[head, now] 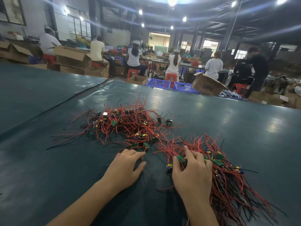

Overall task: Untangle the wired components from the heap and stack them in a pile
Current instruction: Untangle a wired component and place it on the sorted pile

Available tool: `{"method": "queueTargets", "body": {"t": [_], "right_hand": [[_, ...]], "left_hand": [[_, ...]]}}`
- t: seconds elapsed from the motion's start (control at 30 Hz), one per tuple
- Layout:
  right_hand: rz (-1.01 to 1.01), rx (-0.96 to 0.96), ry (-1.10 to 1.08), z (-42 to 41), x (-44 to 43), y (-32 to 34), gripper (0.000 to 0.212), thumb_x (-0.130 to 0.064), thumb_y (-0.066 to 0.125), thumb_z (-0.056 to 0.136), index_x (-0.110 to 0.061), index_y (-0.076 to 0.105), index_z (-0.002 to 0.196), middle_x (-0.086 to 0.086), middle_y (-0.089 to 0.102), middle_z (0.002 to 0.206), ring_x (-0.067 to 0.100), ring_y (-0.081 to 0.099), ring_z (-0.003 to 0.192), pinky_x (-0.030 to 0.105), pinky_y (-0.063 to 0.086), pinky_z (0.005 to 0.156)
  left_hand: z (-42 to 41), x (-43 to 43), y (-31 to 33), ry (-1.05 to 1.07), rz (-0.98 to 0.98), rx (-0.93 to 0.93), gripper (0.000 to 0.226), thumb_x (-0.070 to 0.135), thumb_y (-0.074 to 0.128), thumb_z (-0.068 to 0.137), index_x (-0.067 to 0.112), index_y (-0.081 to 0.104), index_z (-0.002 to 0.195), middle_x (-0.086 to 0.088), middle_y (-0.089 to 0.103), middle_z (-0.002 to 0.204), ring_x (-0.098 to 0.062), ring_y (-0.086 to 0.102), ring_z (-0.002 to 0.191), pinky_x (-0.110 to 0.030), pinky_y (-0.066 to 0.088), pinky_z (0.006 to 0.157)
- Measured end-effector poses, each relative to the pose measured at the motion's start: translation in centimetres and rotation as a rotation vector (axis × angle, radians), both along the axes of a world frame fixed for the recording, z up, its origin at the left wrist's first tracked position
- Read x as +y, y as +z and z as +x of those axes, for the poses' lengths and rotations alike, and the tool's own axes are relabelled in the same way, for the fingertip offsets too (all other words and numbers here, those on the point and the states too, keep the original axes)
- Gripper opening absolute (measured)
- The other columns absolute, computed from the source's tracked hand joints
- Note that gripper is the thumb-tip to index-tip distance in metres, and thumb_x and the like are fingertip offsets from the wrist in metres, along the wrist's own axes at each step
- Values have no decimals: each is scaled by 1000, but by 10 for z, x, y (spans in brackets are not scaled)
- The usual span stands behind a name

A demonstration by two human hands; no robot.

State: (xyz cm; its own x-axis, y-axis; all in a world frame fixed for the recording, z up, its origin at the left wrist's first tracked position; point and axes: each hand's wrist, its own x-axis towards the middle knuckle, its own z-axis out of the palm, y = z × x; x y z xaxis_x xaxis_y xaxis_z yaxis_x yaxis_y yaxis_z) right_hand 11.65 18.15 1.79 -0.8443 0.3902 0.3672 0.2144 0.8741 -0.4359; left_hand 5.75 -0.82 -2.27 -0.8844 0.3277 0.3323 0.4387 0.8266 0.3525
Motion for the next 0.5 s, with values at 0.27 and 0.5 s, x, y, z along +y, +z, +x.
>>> {"method": "queueTargets", "body": {"t": [0.27,0.5], "right_hand": [[-105,149,387,-1,-16,-10,39,-34,58,95,-24,59,132,-15,58,114,8,46,108,11,36,90],[-237,84,514,-4,-23,-21,33,-31,59,95,-21,63,126,-21,55,108,2,52,109,16,42,95]], "left_hand": [[7,9,-5,33,-211,-1,50,54,33,98,33,42,143,2,30,157,-17,25,142,-37,22,114],[5,9,-9,-61,-132,59,44,42,36,101,26,48,140,12,39,151,-8,28,140,-30,19,112]]}}
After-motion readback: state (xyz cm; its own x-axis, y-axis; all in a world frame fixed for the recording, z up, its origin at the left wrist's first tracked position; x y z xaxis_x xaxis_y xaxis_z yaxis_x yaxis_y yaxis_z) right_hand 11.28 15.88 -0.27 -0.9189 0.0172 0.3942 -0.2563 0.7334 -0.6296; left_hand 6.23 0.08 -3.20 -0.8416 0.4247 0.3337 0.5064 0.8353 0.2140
